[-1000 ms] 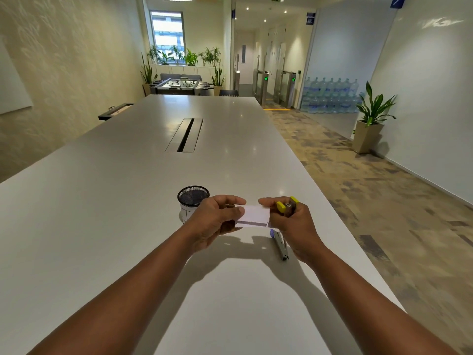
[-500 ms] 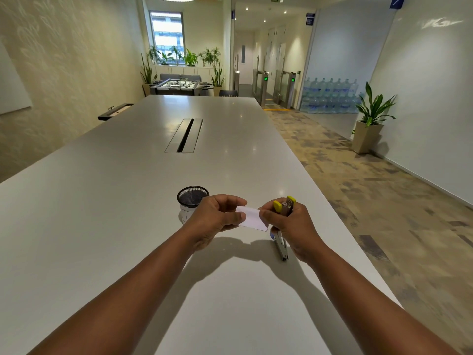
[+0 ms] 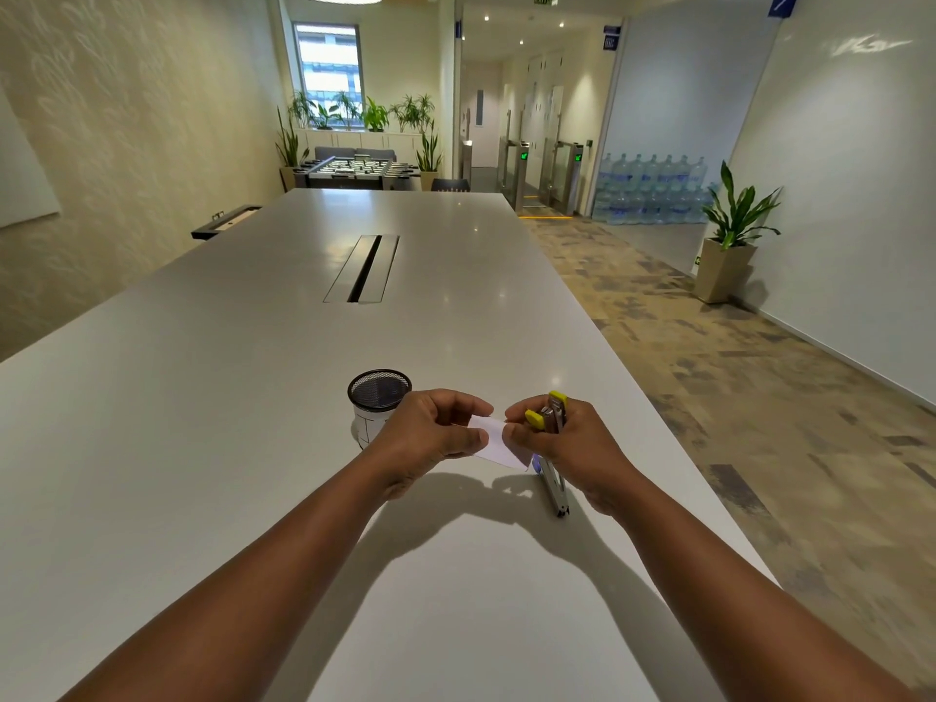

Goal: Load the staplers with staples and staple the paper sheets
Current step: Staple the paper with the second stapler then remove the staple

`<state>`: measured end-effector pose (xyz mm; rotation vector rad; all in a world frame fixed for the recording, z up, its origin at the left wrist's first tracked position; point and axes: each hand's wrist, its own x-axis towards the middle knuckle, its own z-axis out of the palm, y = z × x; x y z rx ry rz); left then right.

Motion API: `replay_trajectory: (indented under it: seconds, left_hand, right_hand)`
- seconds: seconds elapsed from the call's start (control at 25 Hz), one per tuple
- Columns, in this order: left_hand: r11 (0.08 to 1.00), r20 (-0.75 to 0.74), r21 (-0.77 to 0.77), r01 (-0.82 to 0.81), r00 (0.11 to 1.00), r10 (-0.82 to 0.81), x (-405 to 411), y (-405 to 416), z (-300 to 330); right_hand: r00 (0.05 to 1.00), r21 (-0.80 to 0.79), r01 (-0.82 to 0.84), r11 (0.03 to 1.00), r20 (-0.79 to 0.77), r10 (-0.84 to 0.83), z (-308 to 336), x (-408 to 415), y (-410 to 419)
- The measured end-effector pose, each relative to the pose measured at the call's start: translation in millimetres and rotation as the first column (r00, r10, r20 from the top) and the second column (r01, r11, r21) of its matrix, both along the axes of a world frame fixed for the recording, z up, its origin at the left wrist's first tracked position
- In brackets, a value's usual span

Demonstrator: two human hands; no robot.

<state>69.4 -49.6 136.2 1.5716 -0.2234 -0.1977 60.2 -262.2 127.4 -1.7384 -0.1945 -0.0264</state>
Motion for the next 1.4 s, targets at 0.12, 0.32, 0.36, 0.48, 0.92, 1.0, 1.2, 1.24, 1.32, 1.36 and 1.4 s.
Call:
replay_trajectory:
  seconds: [0.12, 0.32, 0.36, 0.48, 0.92, 1.0, 1.2, 1.24, 1.32, 1.36, 1.4]
  left_hand:
    - [0.993, 0.069, 0.115, 0.009, 0.997, -0.017, -2, -3, 2]
    - [0.993, 0.062, 0.112, 0.038, 0.997, -0.045, -2, -5, 3]
    - [0.992, 0.061, 0.118, 0.037, 0.997, -0.044, -2, -4, 3]
    - [0.995, 0.05, 0.096, 0.016, 0.999, -0.021, -3, -4, 0]
    - [0.987, 0.062, 0.16, 0.034, 0.997, -0.044, -2, -7, -6]
    - [0.984, 0.068, 0.175, 0.016, 0.997, -0.029, -1, -8, -5]
    - [0.997, -0.075, 0.077, 0.029, 0.997, -0.023, 3, -4, -1]
    - [0.996, -0.089, 0.078, 0.031, 0.996, -0.024, 4, -4, -2]
    - [0.995, -0.076, 0.099, 0.022, 0.997, -0.015, 4, -5, -3]
    - [0.993, -0.055, 0.116, 0.013, 0.998, -0.006, 4, -5, -3]
    - [0.991, -0.035, 0.131, 0.002, 0.999, 0.002, 4, -6, -3]
  right_hand:
    - [0.999, -0.042, -0.034, 0.999, -0.004, 0.034, 4, 0, 1]
    - [0.996, -0.002, -0.048, 0.999, -0.075, 0.048, 6, 0, 3]
    - [0.996, 0.014, -0.049, 0.999, -0.08, 0.05, 5, 0, 3]
    - [0.996, 0.05, -0.048, 0.998, -0.066, 0.052, 5, -2, 5]
    - [0.997, 0.035, -0.074, 0.997, -0.01, 0.074, 5, -9, 13]
    - [0.998, 0.03, -0.065, 0.997, -0.005, 0.065, 3, -9, 14]
    - [0.999, 0.014, -0.046, 0.999, -0.019, 0.046, -1, -5, 12]
    - [0.998, 0.015, -0.053, 0.999, -0.025, 0.053, -1, -4, 11]
    - [0.997, 0.024, -0.074, 0.997, -0.034, 0.075, 0, -3, 9]
    - [0.996, 0.023, -0.081, 0.996, -0.033, 0.082, 0, -3, 7]
    - [0.997, 0.008, -0.08, 0.997, -0.024, 0.08, 0, -3, 5]
